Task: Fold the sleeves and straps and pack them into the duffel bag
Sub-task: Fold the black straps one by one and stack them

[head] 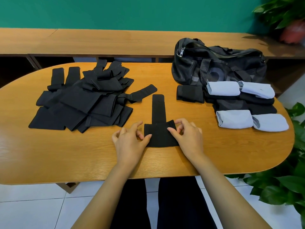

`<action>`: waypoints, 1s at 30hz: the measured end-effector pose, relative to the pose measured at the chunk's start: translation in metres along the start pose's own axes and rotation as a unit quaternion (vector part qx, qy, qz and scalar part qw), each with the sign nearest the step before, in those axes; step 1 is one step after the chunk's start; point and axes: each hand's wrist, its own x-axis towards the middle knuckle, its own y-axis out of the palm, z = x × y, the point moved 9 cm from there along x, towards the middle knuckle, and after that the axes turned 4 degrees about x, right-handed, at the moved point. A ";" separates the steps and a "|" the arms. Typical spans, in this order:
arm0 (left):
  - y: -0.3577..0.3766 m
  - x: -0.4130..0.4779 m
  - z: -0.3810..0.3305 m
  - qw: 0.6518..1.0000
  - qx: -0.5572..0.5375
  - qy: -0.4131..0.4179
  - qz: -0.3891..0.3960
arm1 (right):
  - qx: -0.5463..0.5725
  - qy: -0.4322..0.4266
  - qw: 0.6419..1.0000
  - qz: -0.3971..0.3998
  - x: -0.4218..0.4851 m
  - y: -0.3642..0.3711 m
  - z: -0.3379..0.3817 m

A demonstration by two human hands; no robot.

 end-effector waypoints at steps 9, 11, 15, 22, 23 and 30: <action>0.004 0.001 -0.008 0.996 0.019 0.088 0.012 | -0.027 0.002 1.000 -0.010 -0.003 -0.006 -0.002; 0.010 0.002 -0.013 0.987 0.016 0.146 0.067 | -0.039 -0.048 0.997 0.037 -0.003 -0.002 0.004; 0.033 0.001 -0.022 0.947 0.029 0.237 0.216 | -0.097 -0.165 0.965 0.182 -0.015 0.020 0.011; 0.040 -0.004 -0.021 0.943 0.071 0.255 0.202 | -0.128 -0.196 0.951 0.200 -0.021 0.027 0.012; 0.040 -0.004 -0.021 0.941 0.085 0.262 0.194 | -0.129 -0.199 0.951 0.200 -0.022 0.027 0.012; 0.031 -0.007 -0.027 0.945 0.094 0.273 0.153 | -0.105 -0.220 0.956 0.166 -0.024 0.021 0.016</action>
